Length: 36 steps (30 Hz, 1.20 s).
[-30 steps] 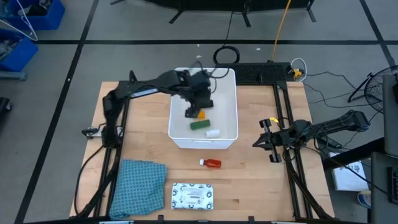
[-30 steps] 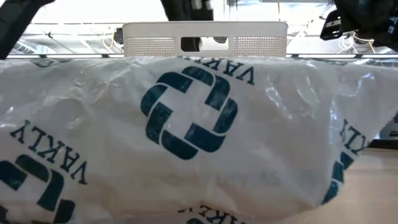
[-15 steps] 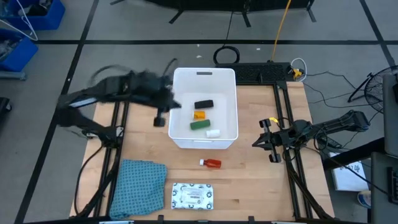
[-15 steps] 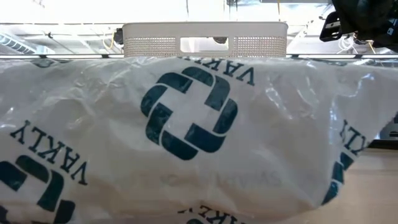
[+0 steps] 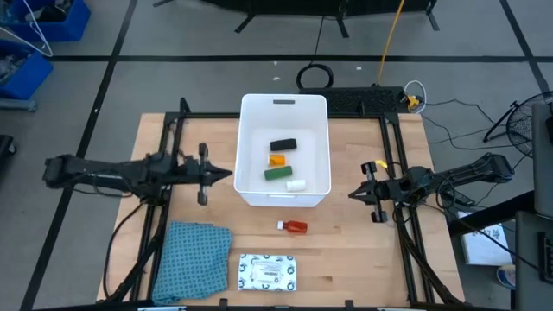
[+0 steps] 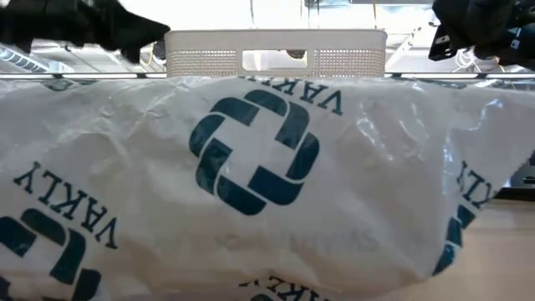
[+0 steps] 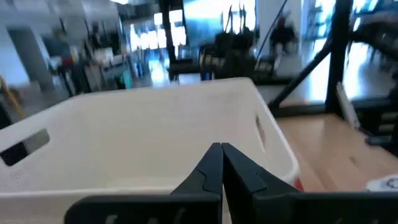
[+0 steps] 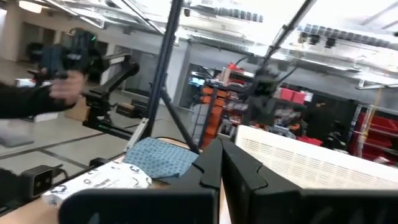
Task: Pick & place medical supplies in basket/bin
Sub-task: Put the red medicine bottle into the bin
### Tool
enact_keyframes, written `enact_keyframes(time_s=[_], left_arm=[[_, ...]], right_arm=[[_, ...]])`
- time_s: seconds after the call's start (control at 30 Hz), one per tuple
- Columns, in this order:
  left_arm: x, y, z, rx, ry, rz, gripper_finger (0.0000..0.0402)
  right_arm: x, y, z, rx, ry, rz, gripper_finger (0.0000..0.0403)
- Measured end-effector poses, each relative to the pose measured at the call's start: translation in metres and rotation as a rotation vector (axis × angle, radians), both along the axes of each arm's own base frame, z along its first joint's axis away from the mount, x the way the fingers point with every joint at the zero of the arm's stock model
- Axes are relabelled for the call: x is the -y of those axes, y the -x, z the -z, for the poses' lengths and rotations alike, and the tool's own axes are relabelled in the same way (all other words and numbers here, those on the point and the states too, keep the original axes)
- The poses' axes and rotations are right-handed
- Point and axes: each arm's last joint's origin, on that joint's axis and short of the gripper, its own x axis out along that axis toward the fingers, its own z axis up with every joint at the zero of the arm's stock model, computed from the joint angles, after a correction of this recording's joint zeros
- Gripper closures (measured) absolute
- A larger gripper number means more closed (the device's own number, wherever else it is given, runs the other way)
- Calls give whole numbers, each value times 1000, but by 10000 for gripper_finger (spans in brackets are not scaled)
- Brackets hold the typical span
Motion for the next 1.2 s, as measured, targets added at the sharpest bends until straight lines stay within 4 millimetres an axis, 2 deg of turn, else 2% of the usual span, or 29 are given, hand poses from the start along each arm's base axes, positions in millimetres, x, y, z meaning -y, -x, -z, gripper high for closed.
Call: enact_keyframes(time_s=[0.13, 0.27, 0.43, 0.5, 0.57, 0.67, 0.77, 0.9, 0.97, 1.03, 1.2], left_arm=[[2, 10, 35, 105, 1, -27, 400], [4, 16, 56, 123, 3, -14, 400], [5, 18, 61, 114, 0, -27, 400], [4, 18, 58, 132, -3, -48, 395], [4, 18, 57, 145, -4, -56, 388], [4, 18, 56, 152, 5, -54, 378], [4, 18, 56, 152, 8, -49, 375], [4, 18, 56, 154, 27, -48, 383], [4, 18, 56, 157, 28, -48, 392], [4, 18, 55, 157, 38, -47, 398], [4, 18, 56, 156, 104, -42, 385]], right_arm=[[1, 0, 0, -8, -23, 27, 403], [1, -1, 3, -39, -32, 24, 403], [1, -1, 3, -53, -76, 21, 403], [4, -1, 2, -46, -120, 101, 403], [5, -4, 6, -125, -121, 187, 403], [-1, -13, -18, -195, -82, 176, 403], [-13, -27, -52, -241, -35, 128, 403], [-39, -50, -82, -321, 33, 37, 403], [-53, -62, -90, -360, 60, -7, 403], [-69, -74, -89, -413, 92, -44, 403], [-101, -98, -61, -562, 137, 26, 385]])
